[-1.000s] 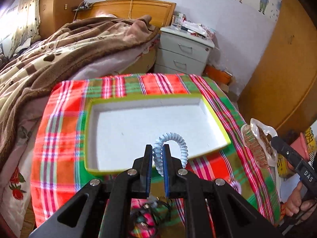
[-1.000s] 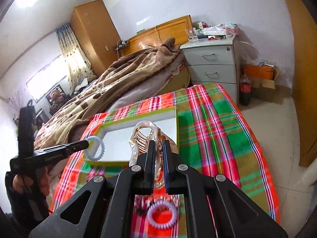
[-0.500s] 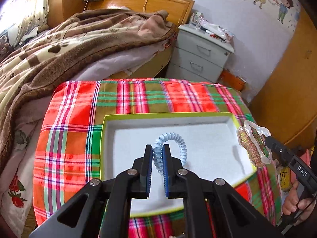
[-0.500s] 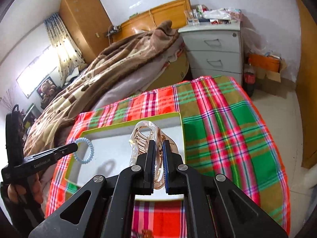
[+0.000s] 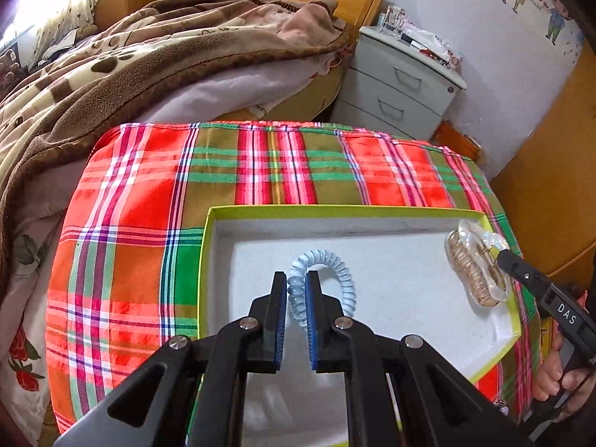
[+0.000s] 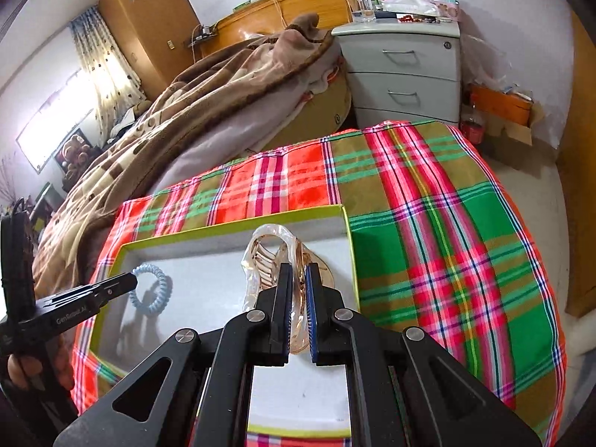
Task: Organize jewelry
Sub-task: 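Carry both items into the yellow tray and open both grippers to release them, then grasp the lilac coil hair tie with the right gripper while the left gripper approaches the black watch band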
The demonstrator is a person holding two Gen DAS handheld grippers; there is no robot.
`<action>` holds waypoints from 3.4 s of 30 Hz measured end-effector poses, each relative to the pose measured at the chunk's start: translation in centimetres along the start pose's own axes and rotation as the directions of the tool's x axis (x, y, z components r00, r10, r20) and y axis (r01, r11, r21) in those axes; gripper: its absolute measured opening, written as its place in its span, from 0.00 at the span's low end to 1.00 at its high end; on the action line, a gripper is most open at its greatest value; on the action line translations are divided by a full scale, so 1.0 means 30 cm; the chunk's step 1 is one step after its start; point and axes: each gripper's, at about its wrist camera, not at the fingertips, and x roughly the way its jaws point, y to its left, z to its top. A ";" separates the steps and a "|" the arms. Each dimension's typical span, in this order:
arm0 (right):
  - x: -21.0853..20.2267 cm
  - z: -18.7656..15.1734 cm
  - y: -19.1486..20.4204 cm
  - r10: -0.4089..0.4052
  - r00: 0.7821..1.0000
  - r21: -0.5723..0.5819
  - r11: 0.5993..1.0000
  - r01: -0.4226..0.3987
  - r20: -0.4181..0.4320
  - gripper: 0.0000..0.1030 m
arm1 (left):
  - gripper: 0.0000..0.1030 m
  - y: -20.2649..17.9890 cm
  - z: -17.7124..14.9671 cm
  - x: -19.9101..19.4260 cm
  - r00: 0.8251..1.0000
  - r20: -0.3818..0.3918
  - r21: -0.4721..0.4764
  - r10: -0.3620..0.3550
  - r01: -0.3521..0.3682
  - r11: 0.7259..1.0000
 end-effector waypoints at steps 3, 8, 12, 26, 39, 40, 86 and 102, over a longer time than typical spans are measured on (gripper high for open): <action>0.006 0.004 0.011 -0.025 1.000 -0.024 0.999 0.025 0.007 0.07 | 0.10 0.001 0.001 0.016 1.000 -0.004 0.004 0.020 -0.020 1.000; 0.013 0.002 0.011 -0.059 0.998 -0.040 0.997 0.060 0.013 0.09 | 0.10 0.008 -0.008 0.041 0.999 -0.028 0.001 0.021 -0.021 1.000; 0.023 0.000 0.000 -0.060 0.998 -0.036 0.998 0.060 0.006 0.09 | 0.11 0.014 -0.016 0.046 0.999 -0.033 -0.003 0.021 -0.021 1.000; 0.019 -0.004 0.014 -0.070 0.997 -0.053 0.996 0.071 0.030 0.17 | 0.33 0.014 -0.017 0.036 0.999 -0.036 0.004 0.033 -0.033 0.999; -0.129 -0.043 0.030 -0.038 0.993 -0.047 0.998 0.044 0.108 0.36 | 0.41 0.032 -0.076 -0.137 0.999 0.046 -0.005 -0.019 0.019 1.000; -0.139 -0.049 0.031 -0.038 0.993 -0.048 0.998 0.043 0.110 0.36 | 0.41 0.037 -0.083 -0.153 0.998 0.054 -0.012 -0.021 0.022 1.000; -0.297 -0.556 0.012 -0.170 0.985 -0.182 0.970 0.163 -0.025 0.34 | 0.60 0.132 -0.646 -0.354 0.984 0.011 -0.085 -0.178 0.178 0.980; -0.355 -0.548 -0.035 -0.142 0.989 -0.103 0.984 0.147 0.048 0.10 | 0.60 0.041 -0.616 -0.353 0.989 0.024 0.000 -0.147 0.147 0.989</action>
